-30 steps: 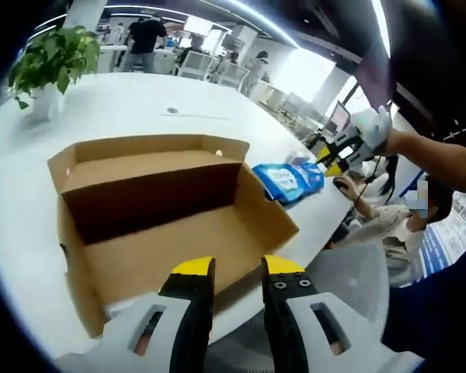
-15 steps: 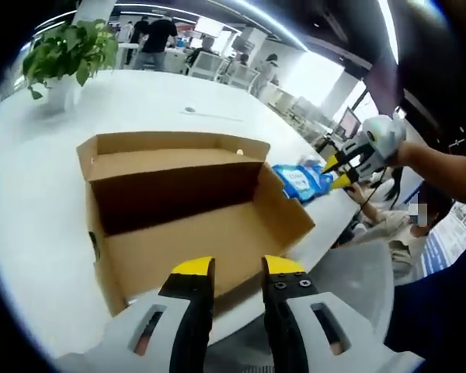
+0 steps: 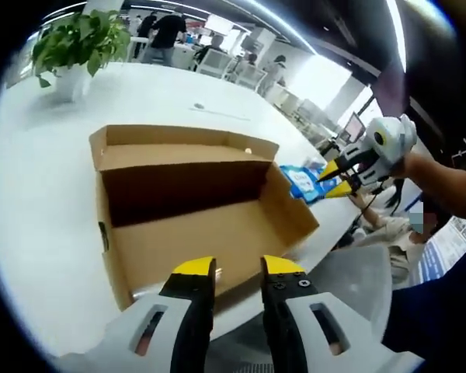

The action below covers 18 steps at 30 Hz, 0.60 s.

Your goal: Operate the shoe box by opening the lid, removing the specified soft item, and placing it in the target area until the item is outside and the box remains undamaged.

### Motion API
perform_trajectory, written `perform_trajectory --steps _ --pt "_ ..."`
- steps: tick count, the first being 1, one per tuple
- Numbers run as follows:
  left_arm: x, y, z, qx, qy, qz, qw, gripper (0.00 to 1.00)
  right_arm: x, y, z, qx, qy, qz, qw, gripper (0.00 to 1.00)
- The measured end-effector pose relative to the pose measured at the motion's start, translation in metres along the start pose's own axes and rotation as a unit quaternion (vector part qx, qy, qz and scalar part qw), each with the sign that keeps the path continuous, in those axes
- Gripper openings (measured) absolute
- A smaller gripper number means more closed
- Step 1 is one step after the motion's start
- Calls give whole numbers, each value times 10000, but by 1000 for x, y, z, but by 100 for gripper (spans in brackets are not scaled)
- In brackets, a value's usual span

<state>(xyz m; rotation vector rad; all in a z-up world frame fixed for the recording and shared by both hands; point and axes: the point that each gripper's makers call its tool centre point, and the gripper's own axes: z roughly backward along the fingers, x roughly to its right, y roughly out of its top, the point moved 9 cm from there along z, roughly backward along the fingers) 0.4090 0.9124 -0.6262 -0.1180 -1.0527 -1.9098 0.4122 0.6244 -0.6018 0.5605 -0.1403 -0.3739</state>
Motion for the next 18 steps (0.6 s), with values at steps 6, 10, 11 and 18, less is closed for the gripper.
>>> perform_trajectory --steps 6,10,11,18 --pt "-5 -1 2 -127 95 -175 9997 19 -8 20 -20 89 244 194 9995 14" --pt "-6 -1 3 -151 109 -207 9996 18 -14 35 -38 135 401 335 9985 15" --pt "-6 -2 3 -163 114 -220 9996 18 -15 39 -42 148 452 359 9982 15" --pt "-8 -7 5 -210 134 -212 9995 18 -20 63 -74 189 757 504 9957 14"
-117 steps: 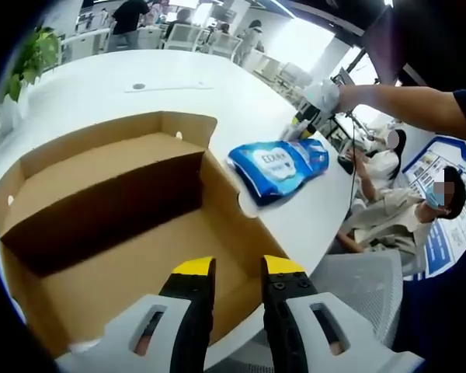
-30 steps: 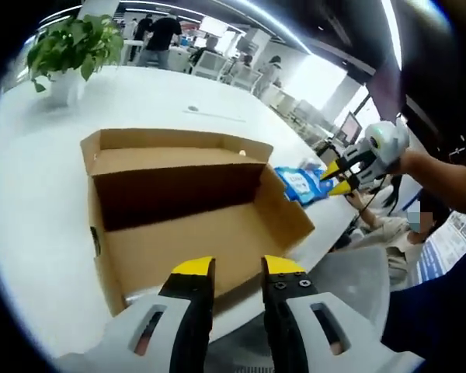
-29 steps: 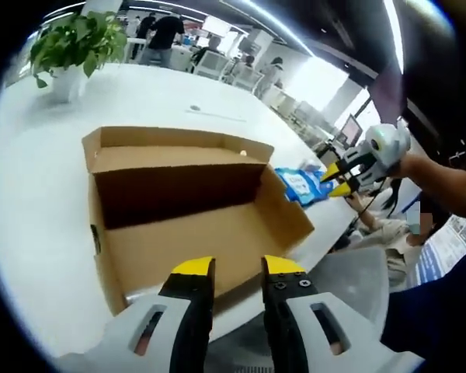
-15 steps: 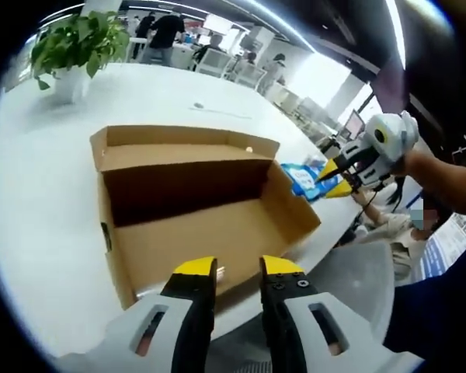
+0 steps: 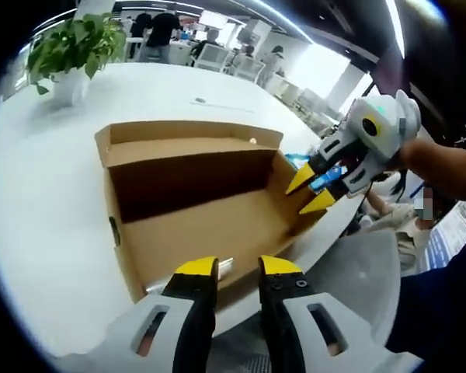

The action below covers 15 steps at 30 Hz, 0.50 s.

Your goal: Operate the shoe box by opening the lid, removing the specified soft item, and placing it in the target area until the item is outside and the box remains undamaged.

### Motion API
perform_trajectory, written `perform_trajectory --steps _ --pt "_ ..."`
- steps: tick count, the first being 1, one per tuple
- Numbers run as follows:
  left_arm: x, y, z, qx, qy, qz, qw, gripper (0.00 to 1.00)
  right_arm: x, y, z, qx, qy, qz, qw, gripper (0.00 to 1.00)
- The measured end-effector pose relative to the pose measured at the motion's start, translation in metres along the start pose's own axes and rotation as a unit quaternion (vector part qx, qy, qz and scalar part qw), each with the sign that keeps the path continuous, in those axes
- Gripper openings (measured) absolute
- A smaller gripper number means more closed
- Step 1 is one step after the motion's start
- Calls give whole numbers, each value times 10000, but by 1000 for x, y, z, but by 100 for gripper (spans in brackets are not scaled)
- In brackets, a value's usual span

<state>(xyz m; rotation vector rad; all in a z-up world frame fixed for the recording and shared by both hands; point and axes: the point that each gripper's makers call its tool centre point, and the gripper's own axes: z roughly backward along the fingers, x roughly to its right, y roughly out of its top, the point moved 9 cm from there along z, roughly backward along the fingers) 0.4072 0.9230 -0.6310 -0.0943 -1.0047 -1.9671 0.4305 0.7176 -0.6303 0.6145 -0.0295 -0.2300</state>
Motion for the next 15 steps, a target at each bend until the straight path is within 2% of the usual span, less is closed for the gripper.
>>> perform_trajectory --steps 8,15 --pt "-6 -5 4 -28 23 31 10000 19 5 21 -35 26 454 67 9989 14" --pt "-8 -9 4 -57 -41 -55 10000 21 1 33 -68 -199 842 234 9960 14"
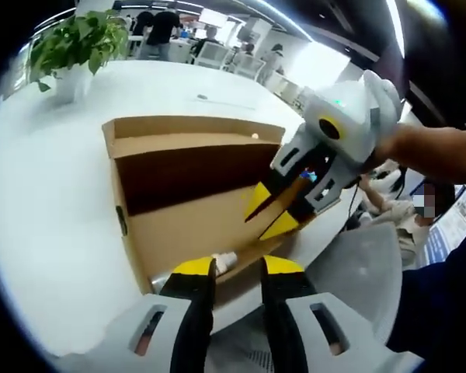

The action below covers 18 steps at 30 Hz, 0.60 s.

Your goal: Operate the shoe box by opening the lid, removing the specified soft item, and placing it in the target area until the item is outside and the box remains undamaged.

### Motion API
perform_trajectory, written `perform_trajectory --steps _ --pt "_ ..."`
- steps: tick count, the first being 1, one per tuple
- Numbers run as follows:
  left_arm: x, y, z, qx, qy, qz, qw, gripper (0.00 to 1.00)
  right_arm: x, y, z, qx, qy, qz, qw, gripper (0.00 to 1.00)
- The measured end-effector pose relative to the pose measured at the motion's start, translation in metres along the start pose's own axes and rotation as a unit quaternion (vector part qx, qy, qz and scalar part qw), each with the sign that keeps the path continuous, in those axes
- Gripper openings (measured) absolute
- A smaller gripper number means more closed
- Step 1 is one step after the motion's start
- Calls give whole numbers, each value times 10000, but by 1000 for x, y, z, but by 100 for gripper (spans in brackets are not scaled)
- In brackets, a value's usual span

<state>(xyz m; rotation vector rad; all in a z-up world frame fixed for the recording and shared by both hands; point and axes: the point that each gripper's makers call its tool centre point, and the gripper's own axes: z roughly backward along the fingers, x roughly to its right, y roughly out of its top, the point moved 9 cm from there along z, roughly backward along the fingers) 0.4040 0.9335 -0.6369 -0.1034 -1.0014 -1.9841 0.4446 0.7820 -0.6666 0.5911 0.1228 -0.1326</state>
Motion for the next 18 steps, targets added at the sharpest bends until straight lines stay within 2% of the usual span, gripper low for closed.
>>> perform_trajectory --steps 9,18 --pt "-3 0 2 36 -74 -71 9999 24 5 2 -25 -250 252 -41 9994 17" --pt "-6 -1 4 76 -126 -27 9999 24 9 1 -41 -380 501 -156 9979 17"
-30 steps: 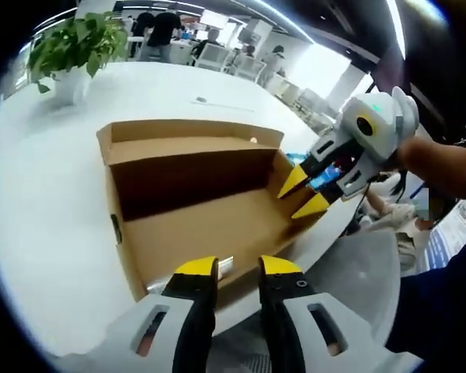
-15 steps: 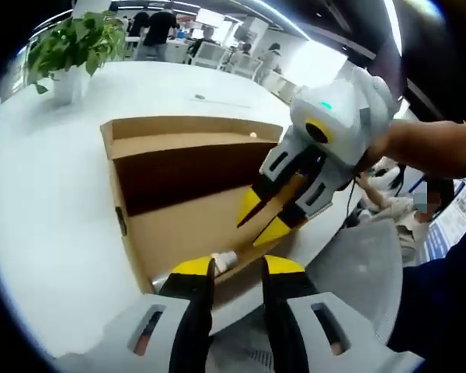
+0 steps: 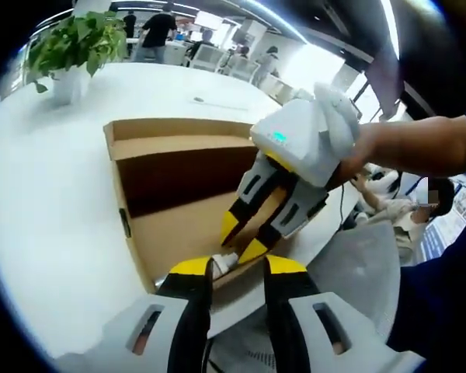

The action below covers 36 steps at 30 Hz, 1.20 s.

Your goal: Operate the shoe box by opening the lid, removing the specified soft item, and placing it in the target area until the item is outside and the box remains undamaged.

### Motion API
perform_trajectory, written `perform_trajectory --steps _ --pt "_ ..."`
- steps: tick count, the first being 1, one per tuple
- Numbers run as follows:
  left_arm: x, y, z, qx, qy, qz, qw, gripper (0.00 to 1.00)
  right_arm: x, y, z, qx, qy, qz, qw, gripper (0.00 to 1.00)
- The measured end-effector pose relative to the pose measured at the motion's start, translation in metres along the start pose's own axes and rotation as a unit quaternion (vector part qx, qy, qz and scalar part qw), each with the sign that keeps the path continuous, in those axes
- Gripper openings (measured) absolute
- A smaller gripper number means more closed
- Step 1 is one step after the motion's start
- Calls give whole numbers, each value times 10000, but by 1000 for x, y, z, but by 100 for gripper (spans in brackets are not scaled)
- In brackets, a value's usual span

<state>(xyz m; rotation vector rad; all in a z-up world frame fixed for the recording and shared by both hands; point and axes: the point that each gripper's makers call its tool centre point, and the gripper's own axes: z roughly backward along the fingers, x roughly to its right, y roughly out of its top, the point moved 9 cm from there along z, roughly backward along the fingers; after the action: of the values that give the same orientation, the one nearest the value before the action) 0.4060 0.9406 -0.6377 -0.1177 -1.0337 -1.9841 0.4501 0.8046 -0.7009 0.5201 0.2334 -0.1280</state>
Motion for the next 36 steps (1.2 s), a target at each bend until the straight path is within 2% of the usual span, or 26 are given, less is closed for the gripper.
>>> perform_trajectory --steps 7,10,11,18,23,29,36 --pt "-1 1 -1 6 -30 -65 10000 24 1 6 -4 -66 200 2 9998 17" --pt "-1 1 -2 -12 -25 -92 10000 24 0 3 -10 -421 128 337 9985 17" --pt "-1 0 -2 -9 -29 -73 10000 24 0 2 -12 -447 105 341 9984 18" --pt "0 -4 -1 -40 -10 -83 10000 24 2 6 -17 -266 68 248 9993 19" --pt "0 -3 0 -59 4 -80 10000 23 5 2 -15 -138 -60 231 9996 18" --pt "-1 4 -3 -67 -4 -159 9999 23 16 -18 1 -187 -237 -42 9995 18" --pt "-5 15 -9 -104 -16 -345 9993 24 25 -47 22 -422 -413 -111 9982 18"
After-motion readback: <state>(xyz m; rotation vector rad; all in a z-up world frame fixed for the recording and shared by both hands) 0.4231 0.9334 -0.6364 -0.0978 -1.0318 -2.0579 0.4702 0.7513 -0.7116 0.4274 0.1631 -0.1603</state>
